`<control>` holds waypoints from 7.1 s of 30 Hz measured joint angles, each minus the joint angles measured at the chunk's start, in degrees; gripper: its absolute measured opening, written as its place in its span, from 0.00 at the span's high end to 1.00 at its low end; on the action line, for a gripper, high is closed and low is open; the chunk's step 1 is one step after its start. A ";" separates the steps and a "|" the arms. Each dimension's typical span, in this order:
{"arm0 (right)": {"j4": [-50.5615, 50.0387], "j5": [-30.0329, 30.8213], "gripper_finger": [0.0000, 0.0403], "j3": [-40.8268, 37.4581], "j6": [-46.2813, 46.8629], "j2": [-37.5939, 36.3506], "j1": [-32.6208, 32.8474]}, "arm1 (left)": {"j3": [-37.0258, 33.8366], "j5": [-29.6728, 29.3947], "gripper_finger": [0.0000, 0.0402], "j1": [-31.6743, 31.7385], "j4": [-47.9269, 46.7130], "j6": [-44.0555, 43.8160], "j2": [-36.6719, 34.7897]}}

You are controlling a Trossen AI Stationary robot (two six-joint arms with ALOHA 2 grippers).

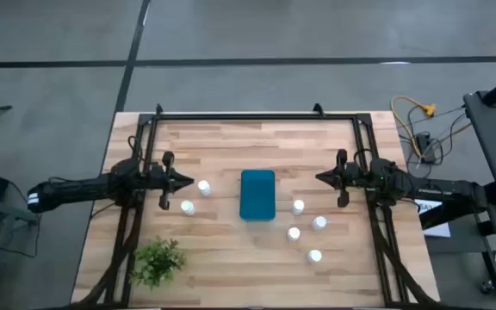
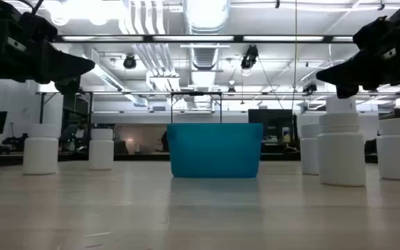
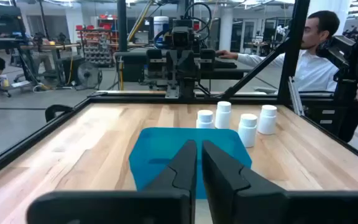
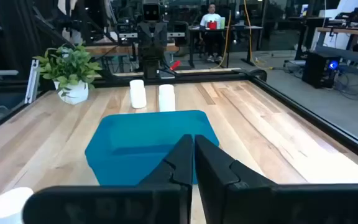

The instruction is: Pick and place pill bottles into a basket

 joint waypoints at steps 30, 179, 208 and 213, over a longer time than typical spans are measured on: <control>-1.16 3.54 0.98 0.00 1.21 0.07 0.02 | -0.02 0.00 0.98 0.00 0.47 -0.20 0.01; -62.79 2.15 0.35 66.31 -19.37 82.10 18.75 | -0.02 -0.15 0.98 0.02 0.35 -0.28 2.31; -57.47 5.07 0.37 62.52 -22.16 82.23 18.58 | -0.02 -0.13 0.98 0.00 0.37 -0.28 2.31; -56.47 5.07 0.38 60.98 -22.58 82.25 18.62 | -0.02 -0.13 0.98 0.00 0.39 -0.28 2.31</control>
